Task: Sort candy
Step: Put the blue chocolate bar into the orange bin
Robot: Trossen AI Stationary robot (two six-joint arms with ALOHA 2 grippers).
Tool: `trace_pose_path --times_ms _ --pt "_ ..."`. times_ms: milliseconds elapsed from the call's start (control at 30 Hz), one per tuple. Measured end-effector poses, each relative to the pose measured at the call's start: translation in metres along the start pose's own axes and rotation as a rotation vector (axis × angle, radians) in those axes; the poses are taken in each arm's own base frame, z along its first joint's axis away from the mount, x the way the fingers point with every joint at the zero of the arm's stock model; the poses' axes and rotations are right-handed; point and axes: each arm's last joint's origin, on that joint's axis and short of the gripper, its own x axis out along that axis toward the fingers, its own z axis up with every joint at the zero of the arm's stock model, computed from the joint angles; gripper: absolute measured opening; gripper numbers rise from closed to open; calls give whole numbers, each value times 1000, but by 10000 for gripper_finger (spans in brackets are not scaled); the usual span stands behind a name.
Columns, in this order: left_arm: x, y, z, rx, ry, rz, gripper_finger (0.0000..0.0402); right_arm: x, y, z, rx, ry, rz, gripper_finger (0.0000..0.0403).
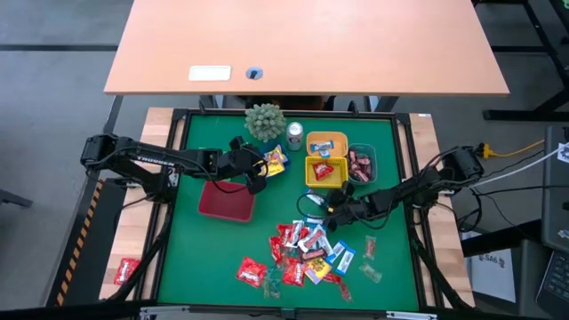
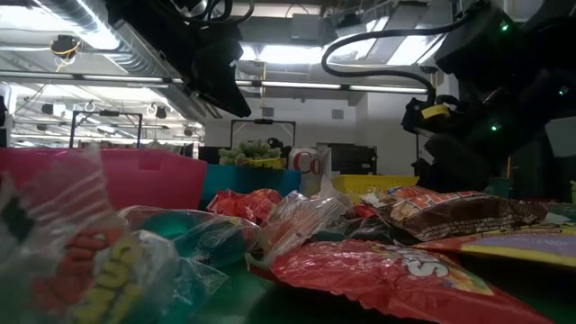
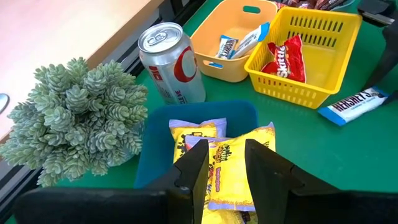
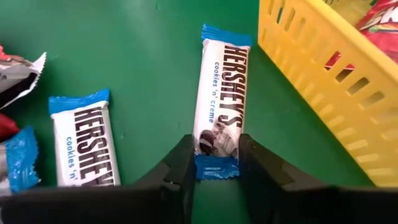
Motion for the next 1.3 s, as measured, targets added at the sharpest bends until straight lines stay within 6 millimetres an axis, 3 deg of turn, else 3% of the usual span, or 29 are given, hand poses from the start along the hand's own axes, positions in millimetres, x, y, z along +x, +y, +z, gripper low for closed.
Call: trace_pose_path --times_ms 500,733,900,1067,1167,1300 --pt "0 0 0 0 0 0 92 -15 5 8 20 81 214 114" --pt "0 -1 0 -1 3 -24 92 -45 10 39 -68 -59 302 115" --pt "0 -2 0 -2 7 -58 92 -71 0 59 -131 -185 180 115" --pt "-1 -3 0 1 5 -64 92 -84 -29 74 -199 -298 -117 115" --pt "-2 -6 0 8 2 -75 93 -84 -50 83 -246 -303 -298 115" --pt "-5 -12 -1 22 -2 -95 93 -76 -75 91 -302 -244 -398 115"
